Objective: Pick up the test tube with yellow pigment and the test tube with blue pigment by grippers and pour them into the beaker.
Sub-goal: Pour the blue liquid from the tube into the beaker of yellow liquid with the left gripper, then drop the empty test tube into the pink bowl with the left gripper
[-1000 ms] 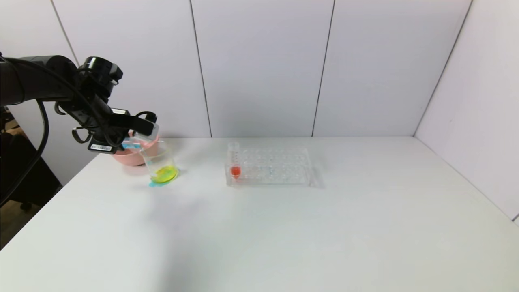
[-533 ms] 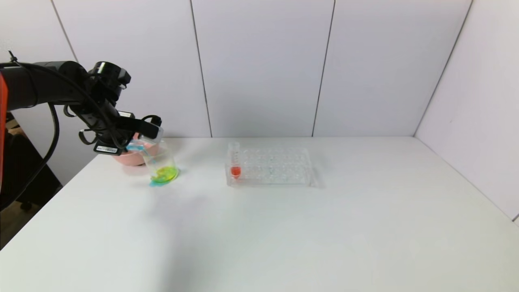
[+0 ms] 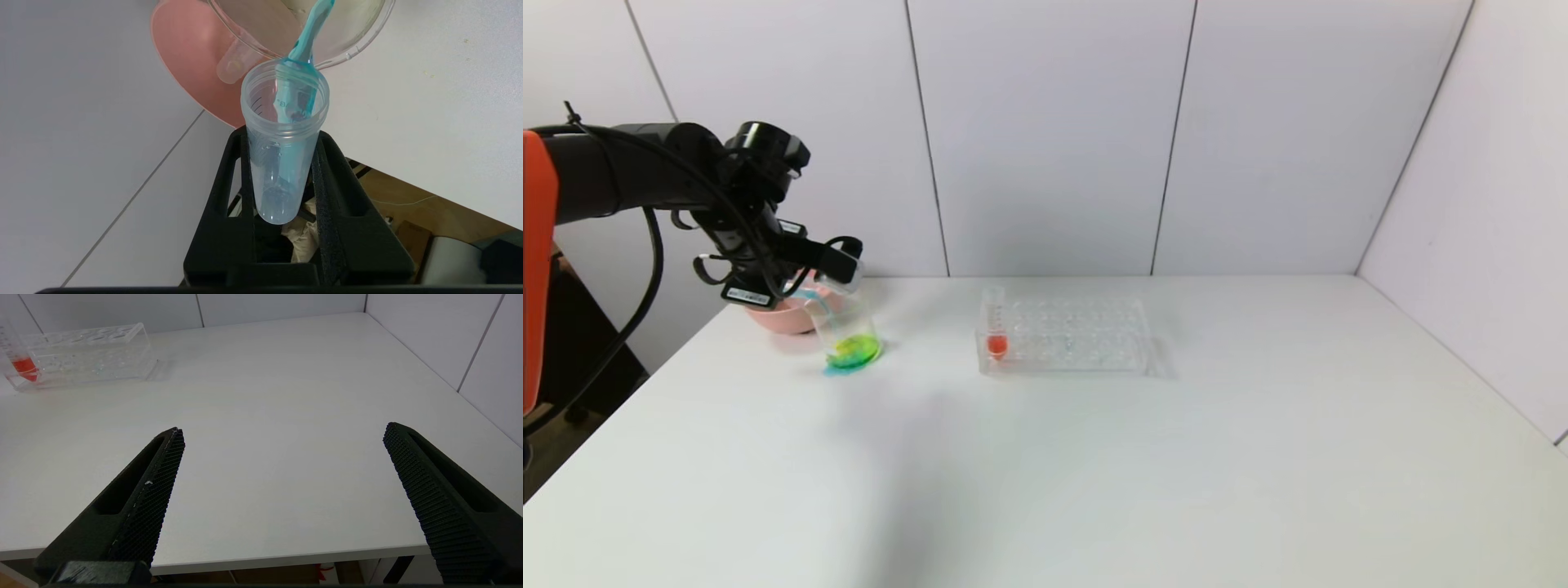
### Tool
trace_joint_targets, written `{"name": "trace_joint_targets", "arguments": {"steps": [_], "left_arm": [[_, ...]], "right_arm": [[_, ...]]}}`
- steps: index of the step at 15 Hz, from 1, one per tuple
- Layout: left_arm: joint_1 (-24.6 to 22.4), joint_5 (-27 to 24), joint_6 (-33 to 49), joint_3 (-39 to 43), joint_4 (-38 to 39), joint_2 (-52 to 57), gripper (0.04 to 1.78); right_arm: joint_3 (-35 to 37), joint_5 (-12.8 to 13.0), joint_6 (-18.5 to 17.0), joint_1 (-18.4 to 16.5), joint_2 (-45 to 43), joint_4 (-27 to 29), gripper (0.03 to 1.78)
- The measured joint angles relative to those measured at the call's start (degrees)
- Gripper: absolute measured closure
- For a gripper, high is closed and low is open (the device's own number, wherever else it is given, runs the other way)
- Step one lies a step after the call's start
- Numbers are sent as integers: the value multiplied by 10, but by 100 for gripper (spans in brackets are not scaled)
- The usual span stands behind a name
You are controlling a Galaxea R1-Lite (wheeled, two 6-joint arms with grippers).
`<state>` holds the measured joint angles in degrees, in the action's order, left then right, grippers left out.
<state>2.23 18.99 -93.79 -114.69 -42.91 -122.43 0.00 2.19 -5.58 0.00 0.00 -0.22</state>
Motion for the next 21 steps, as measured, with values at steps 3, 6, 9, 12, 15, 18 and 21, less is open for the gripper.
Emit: {"name": "trace_joint_targets", "arguments": {"steps": [3, 6, 9, 12, 15, 18, 21], "left_arm": [[7, 32, -20, 0, 6, 0, 138], [16, 76, -47, 0, 12, 1, 138], [28, 87, -52, 0, 18, 2, 138], [32, 94, -54, 0, 18, 3, 138], [35, 93, -49, 2, 19, 6, 138], [32, 57, 27, 6, 20, 21, 138], [5, -76, 164, 9, 34, 39, 138]], "right_arm": [[0, 0, 0, 0, 0, 0, 4], [0, 0, 0, 0, 0, 0, 4], [0, 0, 0, 0, 0, 0, 4], [0, 0, 0, 0, 0, 0, 4], [0, 0, 0, 0, 0, 0, 4], [0, 0, 0, 0, 0, 0, 4], [0, 0, 0, 0, 0, 0, 4]]}}
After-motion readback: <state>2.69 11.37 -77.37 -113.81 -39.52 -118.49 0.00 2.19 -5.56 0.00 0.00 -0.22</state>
